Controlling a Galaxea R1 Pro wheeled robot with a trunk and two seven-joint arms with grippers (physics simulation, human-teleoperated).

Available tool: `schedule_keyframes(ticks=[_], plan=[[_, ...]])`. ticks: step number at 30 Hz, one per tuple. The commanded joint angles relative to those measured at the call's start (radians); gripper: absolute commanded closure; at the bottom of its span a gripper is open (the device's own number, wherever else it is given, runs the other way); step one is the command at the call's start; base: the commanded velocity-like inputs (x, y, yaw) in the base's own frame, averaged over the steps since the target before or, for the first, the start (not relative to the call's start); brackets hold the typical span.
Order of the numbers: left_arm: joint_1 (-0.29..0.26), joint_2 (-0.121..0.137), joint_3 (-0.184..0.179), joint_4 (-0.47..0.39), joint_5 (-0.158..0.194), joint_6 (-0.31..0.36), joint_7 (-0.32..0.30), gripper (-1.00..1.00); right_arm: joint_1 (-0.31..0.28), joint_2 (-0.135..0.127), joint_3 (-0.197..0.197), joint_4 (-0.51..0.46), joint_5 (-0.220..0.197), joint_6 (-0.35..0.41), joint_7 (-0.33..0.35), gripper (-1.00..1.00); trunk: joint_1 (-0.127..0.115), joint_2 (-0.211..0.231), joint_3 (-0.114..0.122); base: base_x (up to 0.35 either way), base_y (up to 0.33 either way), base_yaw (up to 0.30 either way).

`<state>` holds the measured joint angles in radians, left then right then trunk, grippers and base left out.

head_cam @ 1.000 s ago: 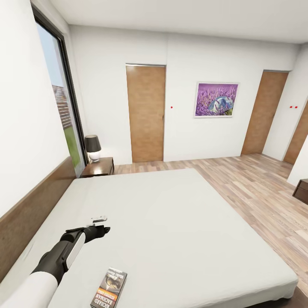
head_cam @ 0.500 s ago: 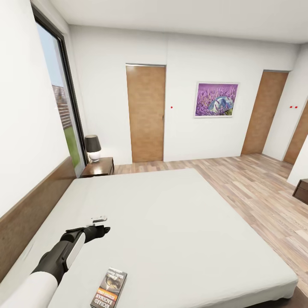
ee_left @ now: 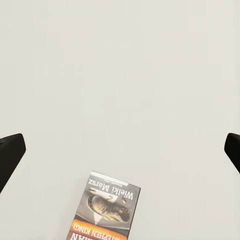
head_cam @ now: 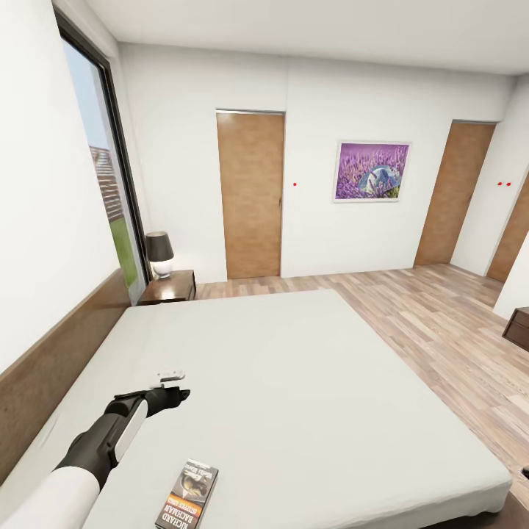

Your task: In the bedroom, move the book from the bed onto either nightstand, and place the two sandals side by side next to the bed.

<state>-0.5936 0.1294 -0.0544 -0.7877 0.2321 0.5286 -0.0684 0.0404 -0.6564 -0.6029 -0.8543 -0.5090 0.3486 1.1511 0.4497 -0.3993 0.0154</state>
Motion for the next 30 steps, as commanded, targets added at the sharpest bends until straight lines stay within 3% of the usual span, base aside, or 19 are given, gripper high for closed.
schedule_keyframes(ticks=[1,2,6,7,9,12,13,14,17,19,23,24,27,30], plan=[[0.000,0.001,-0.003,-0.001,0.004,0.004,0.001,-1.00,0.001,0.034,0.022,-0.098,0.001,0.049,-0.063,-1.00,0.000,-0.001,0.000,0.000,0.000,0.000],[0.000,0.001,-0.003,-0.001,0.004,0.004,0.001,-1.00,0.001,0.034,0.022,-0.098,0.001,0.049,-0.063,-1.00,0.000,-0.001,0.000,0.000,0.000,0.000],[0.000,0.001,-0.004,-0.001,0.004,0.003,0.001,-1.00,-0.002,0.174,0.125,-0.454,0.032,0.205,-0.356,-1.00,0.000,-0.001,0.000,0.000,0.000,0.000],[0.000,0.001,-0.004,-0.001,0.004,0.003,0.001,-1.00,-0.002,0.174,0.125,-0.454,0.032,0.205,-0.356,-1.00,0.000,-0.001,0.000,0.000,0.000,0.000],[0.000,0.001,-0.005,-0.001,0.004,0.003,0.001,-1.00,-0.009,0.230,0.183,-0.553,0.042,0.257,-0.486,-1.00,0.000,-0.001,0.000,0.000,0.000,0.000],[0.000,0.001,-0.005,-0.001,0.004,0.002,0.001,-1.00,-0.052,0.286,0.282,-0.639,0.056,0.306,-0.614,-1.00,0.000,-0.001,0.000,0.000,0.000,0.000],[0.000,0.001,-0.005,-0.001,0.004,0.002,0.000,-1.00,-0.074,0.300,0.319,-0.657,0.060,0.316,-0.649,-1.00,0.000,-0.001,0.000,0.000,0.000,0.000],[0.000,0.001,-0.005,-0.001,0.004,0.002,0.000,-1.00,-0.074,0.300,0.319,-0.657,0.060,0.316,-0.649,-1.00,0.000,-0.001,0.000,0.000,0.000,0.000],[0.000,0.001,-0.005,-0.001,0.005,0.002,0.000,-1.00,-0.140,0.344,0.438,-0.691,0.067,0.336,-0.771,-1.00,0.000,-0.001,0.000,0.000,0.000,0.000],[0.000,0.001,-0.005,-0.001,0.005,0.002,0.000,-1.00,-0.181,0.380,0.520,-0.698,0.070,0.344,-0.880,-1.00,0.000,-0.001,0.000,0.000,0.000,0.000],[0.000,0.001,-0.004,-0.001,0.005,0.002,0.000,-1.00,-0.275,0.466,0.683,-0.697,0.072,0.351,-1.168,-1.00,0.000,-0.001,0.000,0.000,0.000,0.000],[0.000,0.001,-0.004,-0.001,0.005,0.002,0.000,-1.00,-0.275,0.466,0.683,-0.697,0.072,0.351,-1.168,-1.00,0.000,-0.001,0.000,0.000,0.000,0.000],[0.000,0.001,-0.004,-0.001,0.006,0.002,0.000,-1.00,-0.335,0.523,0.798,-0.688,0.073,0.350,-1.377,-1.00,0.000,-0.001,0.000,0.000,0.000,0.000],[0.000,0.001,-0.004,-0.001,0.006,0.003,-0.001,-1.00,-0.374,0.559,0.875,-0.664,0.073,0.340,-1.522,-1.00,0.000,-0.001,0.000,0.000,0.000,0.000]])
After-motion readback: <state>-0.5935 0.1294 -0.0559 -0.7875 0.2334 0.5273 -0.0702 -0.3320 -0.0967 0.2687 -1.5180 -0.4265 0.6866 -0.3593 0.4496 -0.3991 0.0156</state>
